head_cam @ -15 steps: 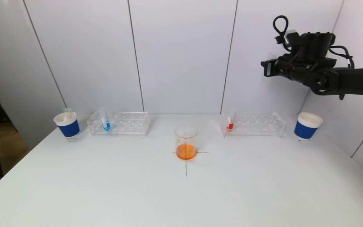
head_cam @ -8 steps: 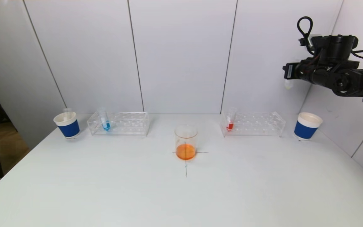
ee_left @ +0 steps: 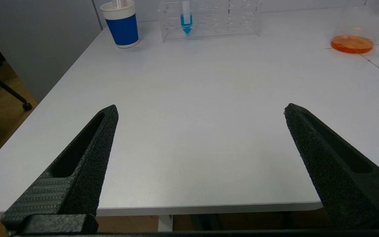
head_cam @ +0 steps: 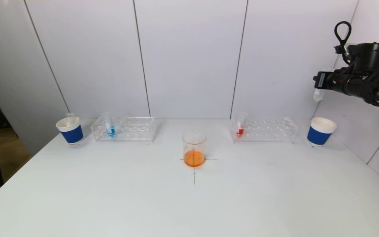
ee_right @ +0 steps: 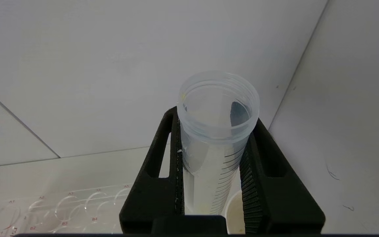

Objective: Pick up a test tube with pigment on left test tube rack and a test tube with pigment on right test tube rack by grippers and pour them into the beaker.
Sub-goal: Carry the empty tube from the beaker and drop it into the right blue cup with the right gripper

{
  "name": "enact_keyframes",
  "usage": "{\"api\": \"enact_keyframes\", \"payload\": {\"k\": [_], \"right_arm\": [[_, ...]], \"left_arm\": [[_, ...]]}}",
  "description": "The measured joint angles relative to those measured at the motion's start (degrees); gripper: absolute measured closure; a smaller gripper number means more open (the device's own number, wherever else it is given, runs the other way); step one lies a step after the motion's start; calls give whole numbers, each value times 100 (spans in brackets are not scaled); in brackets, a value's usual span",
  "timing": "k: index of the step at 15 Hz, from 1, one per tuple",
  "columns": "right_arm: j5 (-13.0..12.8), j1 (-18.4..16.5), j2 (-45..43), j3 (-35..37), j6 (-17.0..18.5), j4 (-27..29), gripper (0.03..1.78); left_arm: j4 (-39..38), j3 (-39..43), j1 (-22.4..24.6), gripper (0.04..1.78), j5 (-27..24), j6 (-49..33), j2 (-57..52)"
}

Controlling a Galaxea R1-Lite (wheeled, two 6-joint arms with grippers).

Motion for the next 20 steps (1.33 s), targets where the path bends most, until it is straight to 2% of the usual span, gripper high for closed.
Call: {"api": "enact_keyframes", "payload": {"k": [7, 10, 13, 20], "right_arm": [[27, -462, 13, 394, 28, -72, 127], [99, -608, 118, 597, 20, -394, 127], [115, -664, 272, 798, 13, -745, 127], [115, -669, 551, 1080, 26, -933, 127]], "left_arm": [[-2, 0, 0, 6, 0, 0, 0], [-2, 0, 0, 6, 0, 0, 0], [0, 0, 0, 6, 0, 0, 0], [0, 0, 0, 6, -2, 0, 0]]}}
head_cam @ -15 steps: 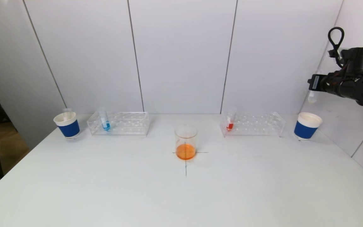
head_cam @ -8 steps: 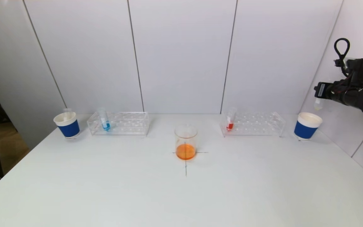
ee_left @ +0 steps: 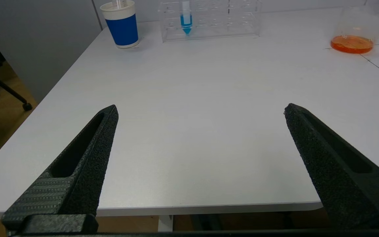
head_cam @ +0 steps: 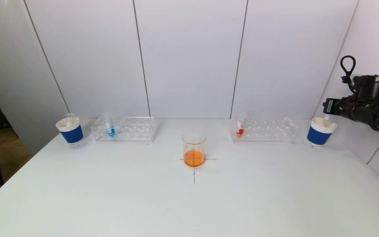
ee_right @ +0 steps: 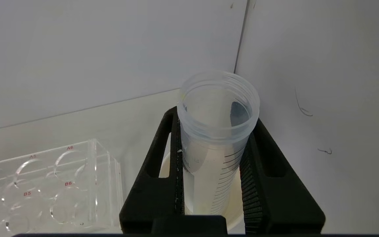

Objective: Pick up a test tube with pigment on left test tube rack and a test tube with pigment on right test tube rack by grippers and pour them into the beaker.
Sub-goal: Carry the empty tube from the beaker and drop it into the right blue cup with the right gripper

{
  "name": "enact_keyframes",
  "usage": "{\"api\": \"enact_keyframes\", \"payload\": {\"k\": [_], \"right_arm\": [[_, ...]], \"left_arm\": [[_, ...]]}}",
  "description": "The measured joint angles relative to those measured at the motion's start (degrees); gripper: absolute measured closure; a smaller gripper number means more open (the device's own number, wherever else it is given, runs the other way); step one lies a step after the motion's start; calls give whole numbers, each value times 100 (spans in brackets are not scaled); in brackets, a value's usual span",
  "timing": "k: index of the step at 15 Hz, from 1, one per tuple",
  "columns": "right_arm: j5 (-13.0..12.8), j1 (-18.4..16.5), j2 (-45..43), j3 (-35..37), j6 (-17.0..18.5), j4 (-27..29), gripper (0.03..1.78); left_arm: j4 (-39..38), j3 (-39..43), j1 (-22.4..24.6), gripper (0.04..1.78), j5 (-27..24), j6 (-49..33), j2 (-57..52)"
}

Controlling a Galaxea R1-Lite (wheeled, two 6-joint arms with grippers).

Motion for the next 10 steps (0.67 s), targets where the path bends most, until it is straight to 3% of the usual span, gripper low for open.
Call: {"api": "enact_keyframes", "payload": {"k": [4, 10], "right_arm": [[0, -2, 133, 385, -15, -658, 127], [6, 0, 217, 607, -9, -733, 127]], "left_arm": [[-2, 0, 0, 6, 2, -2, 0], [0, 0, 0, 6, 0, 0, 0]]}}
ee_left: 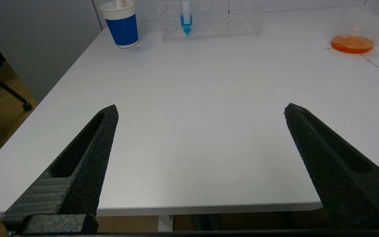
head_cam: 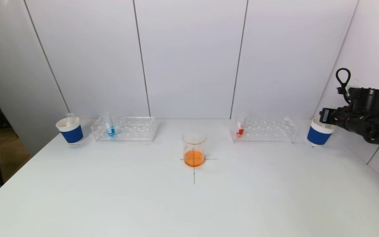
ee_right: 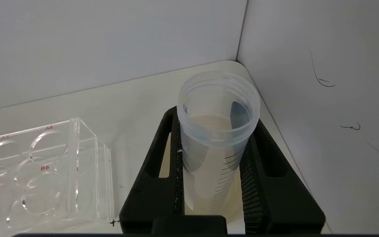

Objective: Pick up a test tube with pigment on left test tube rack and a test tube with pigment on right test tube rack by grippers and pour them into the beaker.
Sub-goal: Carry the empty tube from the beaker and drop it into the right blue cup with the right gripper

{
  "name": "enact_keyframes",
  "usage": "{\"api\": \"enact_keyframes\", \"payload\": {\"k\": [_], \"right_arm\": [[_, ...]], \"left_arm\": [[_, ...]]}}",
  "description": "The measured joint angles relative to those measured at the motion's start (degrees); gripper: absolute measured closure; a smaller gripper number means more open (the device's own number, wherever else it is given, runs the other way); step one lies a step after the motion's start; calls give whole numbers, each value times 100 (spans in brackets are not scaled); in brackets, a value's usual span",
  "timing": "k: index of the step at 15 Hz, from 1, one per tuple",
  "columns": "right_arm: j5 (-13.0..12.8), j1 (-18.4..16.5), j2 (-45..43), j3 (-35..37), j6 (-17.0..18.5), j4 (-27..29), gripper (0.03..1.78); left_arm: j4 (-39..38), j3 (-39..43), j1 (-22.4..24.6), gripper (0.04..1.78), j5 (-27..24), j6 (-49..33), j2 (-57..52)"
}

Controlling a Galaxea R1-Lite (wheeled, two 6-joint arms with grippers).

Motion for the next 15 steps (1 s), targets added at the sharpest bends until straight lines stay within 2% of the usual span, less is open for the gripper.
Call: {"api": "enact_keyframes", "payload": {"k": [15], "right_arm": [[-16, 0, 4, 137, 9, 5, 127]], "left_arm": [[-2, 0, 0, 6, 2, -2, 0]]}}
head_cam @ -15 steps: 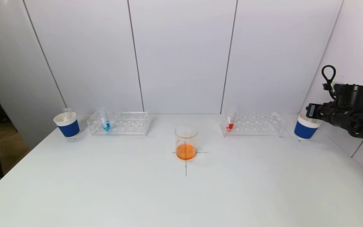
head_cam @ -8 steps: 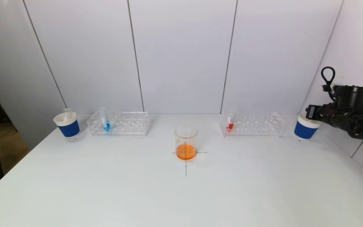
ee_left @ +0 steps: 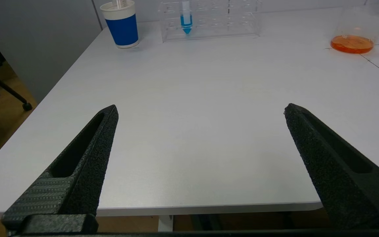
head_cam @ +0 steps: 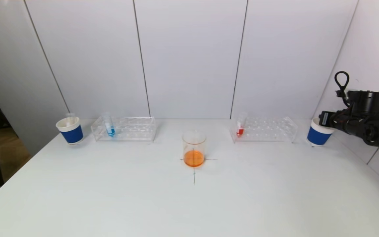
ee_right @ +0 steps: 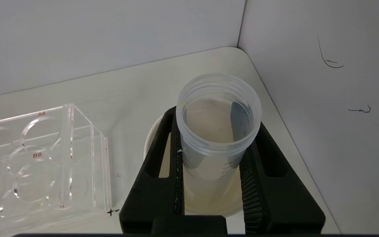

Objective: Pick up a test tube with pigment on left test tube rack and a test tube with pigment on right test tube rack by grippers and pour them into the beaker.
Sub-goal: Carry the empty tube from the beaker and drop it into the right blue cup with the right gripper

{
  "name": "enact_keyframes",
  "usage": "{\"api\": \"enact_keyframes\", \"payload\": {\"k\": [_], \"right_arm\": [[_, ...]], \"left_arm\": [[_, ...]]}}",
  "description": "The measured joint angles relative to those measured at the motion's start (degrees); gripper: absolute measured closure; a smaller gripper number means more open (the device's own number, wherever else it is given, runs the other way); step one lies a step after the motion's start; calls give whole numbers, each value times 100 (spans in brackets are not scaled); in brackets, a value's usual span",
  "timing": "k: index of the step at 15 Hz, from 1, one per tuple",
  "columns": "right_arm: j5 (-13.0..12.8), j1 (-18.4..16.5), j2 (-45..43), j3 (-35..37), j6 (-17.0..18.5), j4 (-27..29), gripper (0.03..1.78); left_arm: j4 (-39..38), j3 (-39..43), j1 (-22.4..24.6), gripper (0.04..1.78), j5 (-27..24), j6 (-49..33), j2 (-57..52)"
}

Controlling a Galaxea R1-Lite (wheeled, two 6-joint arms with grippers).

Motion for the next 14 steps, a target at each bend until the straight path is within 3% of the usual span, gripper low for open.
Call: {"api": "enact_keyframes", "payload": {"k": [4, 10, 14], "right_arm": [[0, 0, -4, -2, 0, -46, 115], [5, -4, -2, 108, -6, -410, 33], [0, 0, -30, 116, 0, -413, 4]], "left_arm": [[0, 0, 0, 6, 0, 0, 0], [0, 0, 0, 6, 0, 0, 0], [2, 0, 0, 6, 0, 0, 0]]}}
